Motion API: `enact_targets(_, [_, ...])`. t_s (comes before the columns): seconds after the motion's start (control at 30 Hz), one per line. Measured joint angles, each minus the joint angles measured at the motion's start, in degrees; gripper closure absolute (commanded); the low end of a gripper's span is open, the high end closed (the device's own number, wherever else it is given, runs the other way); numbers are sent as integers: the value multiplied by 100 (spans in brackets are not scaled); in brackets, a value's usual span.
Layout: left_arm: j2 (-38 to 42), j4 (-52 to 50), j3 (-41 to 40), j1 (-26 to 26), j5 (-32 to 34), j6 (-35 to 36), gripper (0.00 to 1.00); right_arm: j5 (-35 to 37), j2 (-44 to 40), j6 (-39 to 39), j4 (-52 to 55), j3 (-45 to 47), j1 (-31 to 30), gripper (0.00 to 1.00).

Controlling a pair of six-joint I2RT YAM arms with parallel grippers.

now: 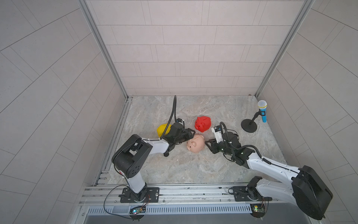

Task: Open piggy banks
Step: Adjust the piggy bank at the center of the board.

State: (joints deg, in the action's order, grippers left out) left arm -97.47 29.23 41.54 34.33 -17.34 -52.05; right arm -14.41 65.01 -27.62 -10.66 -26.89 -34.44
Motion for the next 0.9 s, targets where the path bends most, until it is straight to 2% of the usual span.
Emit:
enact_targets(0.37, [146, -1054, -31, -232, 243, 310, 48, -146, 83, -116, -291, 17, 0, 63])
enact_targets(0.67, [146, -1355, -31, -232, 247, 433, 44, -240, 103, -179, -400, 24, -2, 63])
enact_targets(0.77, [153, -1394, -31, -232, 258, 455, 42, -330, 116, -221, -531, 26, -17, 59])
enact_targets(0.9, [278, -1539, -31, -232, 317, 505, 38, -424, 146, -245, -623, 26, -114, 48])
